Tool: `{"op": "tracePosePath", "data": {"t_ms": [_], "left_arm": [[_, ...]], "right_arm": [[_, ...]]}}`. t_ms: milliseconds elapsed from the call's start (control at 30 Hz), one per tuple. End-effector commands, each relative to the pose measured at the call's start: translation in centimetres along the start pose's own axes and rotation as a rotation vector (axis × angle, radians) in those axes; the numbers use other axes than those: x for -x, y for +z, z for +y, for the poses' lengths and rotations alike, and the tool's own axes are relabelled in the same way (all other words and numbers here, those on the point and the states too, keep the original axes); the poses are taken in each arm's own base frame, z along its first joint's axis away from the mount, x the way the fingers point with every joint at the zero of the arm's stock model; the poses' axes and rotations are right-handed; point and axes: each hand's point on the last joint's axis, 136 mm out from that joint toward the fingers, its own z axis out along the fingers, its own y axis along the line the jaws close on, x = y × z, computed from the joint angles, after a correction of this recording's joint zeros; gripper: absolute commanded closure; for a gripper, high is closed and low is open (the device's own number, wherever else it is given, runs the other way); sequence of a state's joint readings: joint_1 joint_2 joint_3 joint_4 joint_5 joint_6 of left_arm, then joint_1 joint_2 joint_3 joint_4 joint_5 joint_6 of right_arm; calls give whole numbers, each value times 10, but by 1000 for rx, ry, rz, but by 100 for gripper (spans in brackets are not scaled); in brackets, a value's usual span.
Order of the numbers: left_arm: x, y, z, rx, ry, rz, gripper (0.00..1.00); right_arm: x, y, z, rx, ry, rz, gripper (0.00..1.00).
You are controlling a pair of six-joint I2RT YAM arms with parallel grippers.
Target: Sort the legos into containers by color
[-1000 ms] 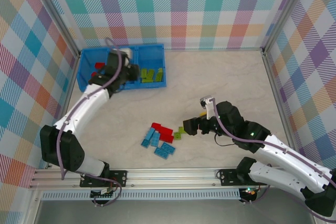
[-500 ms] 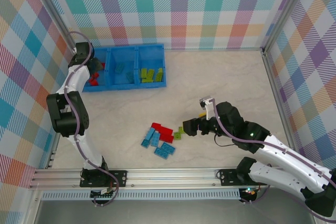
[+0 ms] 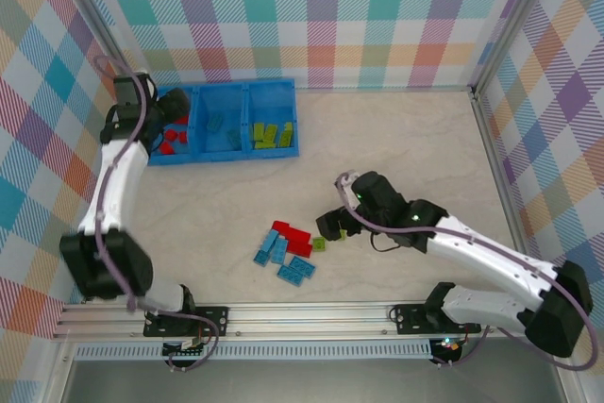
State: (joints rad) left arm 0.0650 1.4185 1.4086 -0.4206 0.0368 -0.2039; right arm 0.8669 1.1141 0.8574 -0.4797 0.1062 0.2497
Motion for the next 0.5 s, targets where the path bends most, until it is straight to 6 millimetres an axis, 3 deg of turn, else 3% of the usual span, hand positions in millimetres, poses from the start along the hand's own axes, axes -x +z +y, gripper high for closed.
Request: {"op": "tracePosePath", "data": {"t_ms": [0,100,200,300,367,467], "left_arm": [[-26,-72,-71,-206,260,1,23],[-65,-114,-88,-290,440,68,11],[-112,-159,-94,-460,608,136,6],[-166,-202,-101,-700,819,153,1],[-196,-230,-109,-864,960,69,1],[-222,-255,-109,-1016,1013,-33,0]], "right_arm": [[-1,11,-18,-99,-374,53,0],[-14,34,-34,-159,-689,76,0],[-37,55,-39,-119,-894,178,0],[-65,67,-30,25,-999,289,0],[-69,75,-30,53,-1014,310,0],[-72,83,-24,132,-994,317,4]]}}
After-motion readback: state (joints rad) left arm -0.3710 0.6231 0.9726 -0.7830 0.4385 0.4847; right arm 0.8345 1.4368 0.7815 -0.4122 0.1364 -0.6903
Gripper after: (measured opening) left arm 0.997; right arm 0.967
